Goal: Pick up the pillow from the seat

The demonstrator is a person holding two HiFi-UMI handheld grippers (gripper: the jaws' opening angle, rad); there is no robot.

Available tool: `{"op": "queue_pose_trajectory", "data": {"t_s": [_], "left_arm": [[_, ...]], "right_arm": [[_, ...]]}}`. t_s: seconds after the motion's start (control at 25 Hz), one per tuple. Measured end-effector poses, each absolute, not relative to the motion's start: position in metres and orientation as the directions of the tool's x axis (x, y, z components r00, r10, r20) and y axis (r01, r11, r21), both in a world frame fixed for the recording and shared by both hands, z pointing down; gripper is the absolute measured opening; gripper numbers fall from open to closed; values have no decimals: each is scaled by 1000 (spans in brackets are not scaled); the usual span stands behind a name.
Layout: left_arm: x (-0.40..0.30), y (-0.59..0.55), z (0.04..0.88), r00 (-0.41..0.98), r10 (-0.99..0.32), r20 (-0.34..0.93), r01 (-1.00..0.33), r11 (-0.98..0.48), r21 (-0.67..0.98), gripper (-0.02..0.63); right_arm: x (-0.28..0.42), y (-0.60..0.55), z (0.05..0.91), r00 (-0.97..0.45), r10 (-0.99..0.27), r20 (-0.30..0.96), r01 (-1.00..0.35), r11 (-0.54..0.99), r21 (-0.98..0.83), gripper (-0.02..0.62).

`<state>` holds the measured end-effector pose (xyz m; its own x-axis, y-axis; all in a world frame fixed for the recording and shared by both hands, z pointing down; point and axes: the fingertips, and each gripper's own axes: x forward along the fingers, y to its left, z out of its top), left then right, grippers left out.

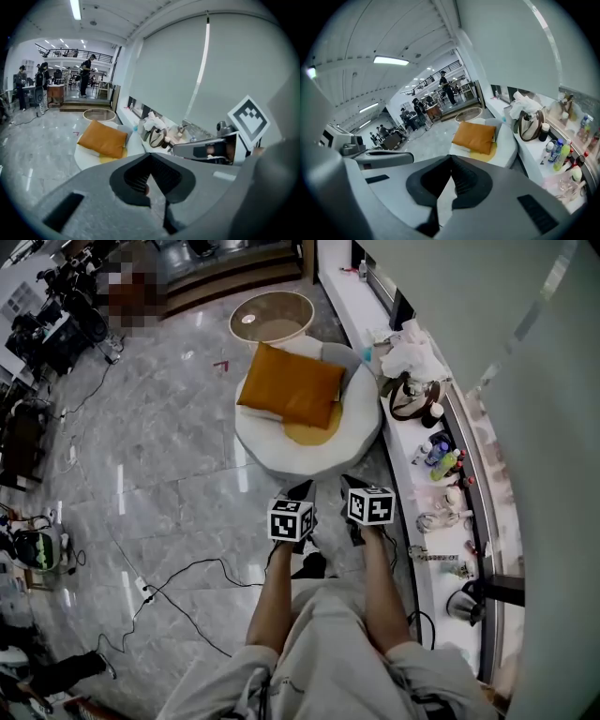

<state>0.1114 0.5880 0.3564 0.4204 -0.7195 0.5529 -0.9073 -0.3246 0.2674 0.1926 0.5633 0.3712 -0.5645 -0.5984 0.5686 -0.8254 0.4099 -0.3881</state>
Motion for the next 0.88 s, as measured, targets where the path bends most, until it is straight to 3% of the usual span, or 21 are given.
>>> {"op": "queue_pose_trajectory", "data": {"t_s": [0.16,0.6,0.88], "left_arm": [[85,559,359,369,-724,583,-929,-289,231,9],[43,492,346,408,-720,562,-913,-320,253,9],[13,465,346,415,-754,510,-902,-267,339,9]], "right_arm": [[176,536,371,-569,-601,561,-822,403,-403,6],[132,475,375,-582,-559,591,-812,440,-383,6],[105,467,397,-545,-431,720,-793,544,-274,6]]}}
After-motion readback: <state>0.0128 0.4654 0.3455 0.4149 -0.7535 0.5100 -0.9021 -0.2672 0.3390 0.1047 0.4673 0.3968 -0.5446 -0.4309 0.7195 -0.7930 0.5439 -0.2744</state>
